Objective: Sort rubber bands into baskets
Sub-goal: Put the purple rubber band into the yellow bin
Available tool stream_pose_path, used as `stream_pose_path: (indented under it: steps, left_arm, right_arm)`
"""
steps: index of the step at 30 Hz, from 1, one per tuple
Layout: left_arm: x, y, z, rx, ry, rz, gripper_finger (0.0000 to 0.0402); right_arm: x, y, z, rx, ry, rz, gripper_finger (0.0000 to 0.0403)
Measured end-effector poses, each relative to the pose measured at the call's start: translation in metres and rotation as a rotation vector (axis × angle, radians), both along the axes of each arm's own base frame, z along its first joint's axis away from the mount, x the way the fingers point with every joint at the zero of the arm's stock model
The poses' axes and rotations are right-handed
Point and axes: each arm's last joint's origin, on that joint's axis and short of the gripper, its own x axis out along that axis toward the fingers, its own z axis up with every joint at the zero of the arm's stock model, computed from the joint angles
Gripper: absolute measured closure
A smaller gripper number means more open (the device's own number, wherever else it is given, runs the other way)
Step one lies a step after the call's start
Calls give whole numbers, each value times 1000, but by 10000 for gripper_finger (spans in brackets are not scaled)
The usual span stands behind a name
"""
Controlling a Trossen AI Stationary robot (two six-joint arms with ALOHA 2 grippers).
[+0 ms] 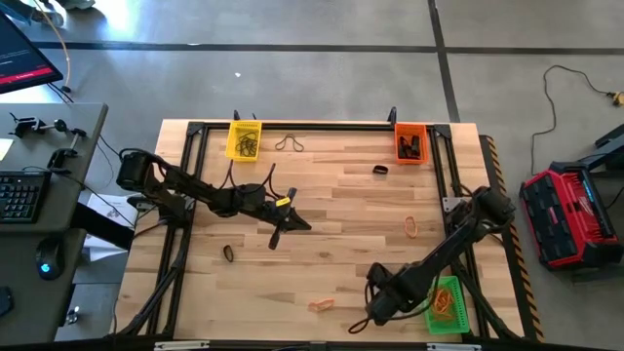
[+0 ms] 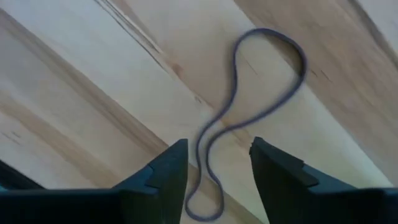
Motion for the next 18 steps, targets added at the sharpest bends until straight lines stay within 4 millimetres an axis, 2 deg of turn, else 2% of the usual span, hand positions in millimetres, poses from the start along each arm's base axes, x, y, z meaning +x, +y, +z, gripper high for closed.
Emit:
stream_pose_path:
  steps: [5,12,18]
  left_arm:
    - [0,0,0,0,0,0,401]
    - [0,0,0,0,0,0,401]
    - [0,0,0,0,0,0,401]
  right_arm:
    - [3,2,-9,1,7,1,247]
    - [4,5,-20,1,46,2,286]
    - [6,5,-22,11,48,14,323]
